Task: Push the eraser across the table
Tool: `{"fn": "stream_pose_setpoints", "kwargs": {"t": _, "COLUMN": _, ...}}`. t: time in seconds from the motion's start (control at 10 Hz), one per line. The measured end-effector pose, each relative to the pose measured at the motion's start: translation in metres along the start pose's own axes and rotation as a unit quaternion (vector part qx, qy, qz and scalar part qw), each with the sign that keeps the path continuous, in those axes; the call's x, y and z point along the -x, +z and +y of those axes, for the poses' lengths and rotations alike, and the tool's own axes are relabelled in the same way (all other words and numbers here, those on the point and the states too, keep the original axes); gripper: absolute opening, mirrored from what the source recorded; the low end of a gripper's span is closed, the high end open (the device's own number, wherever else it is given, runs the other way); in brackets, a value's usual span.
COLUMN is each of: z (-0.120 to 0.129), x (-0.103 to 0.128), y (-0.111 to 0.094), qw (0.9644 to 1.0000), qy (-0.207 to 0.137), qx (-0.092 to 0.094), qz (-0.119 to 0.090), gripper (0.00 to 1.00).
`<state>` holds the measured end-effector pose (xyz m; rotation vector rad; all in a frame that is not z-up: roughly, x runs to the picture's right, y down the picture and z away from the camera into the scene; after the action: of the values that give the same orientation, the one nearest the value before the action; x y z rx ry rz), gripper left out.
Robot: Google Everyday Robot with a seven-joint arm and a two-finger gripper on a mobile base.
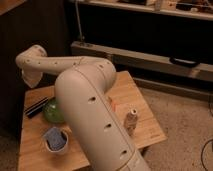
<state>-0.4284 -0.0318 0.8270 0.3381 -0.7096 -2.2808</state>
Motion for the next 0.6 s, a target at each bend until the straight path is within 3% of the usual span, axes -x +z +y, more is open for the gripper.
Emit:
{"fn": "stream_pose_setpoints", "kwargs": {"t": 0.2, "z": -0.015, "x": 0.003, "y": 0.020, "qw": 0.9999, "qy": -0.007, "qx": -0.004, "qz": -0.008, "gripper": 0.00}}
{"fn": "stream_pose_setpoints", "kwargs": {"t": 0.6, "z": -0.022, "x": 0.012, "y": 0.053, "qw": 0.9998, "qy": -0.004, "qx": -0.011, "qz": -0.018, "gripper": 0.00}}
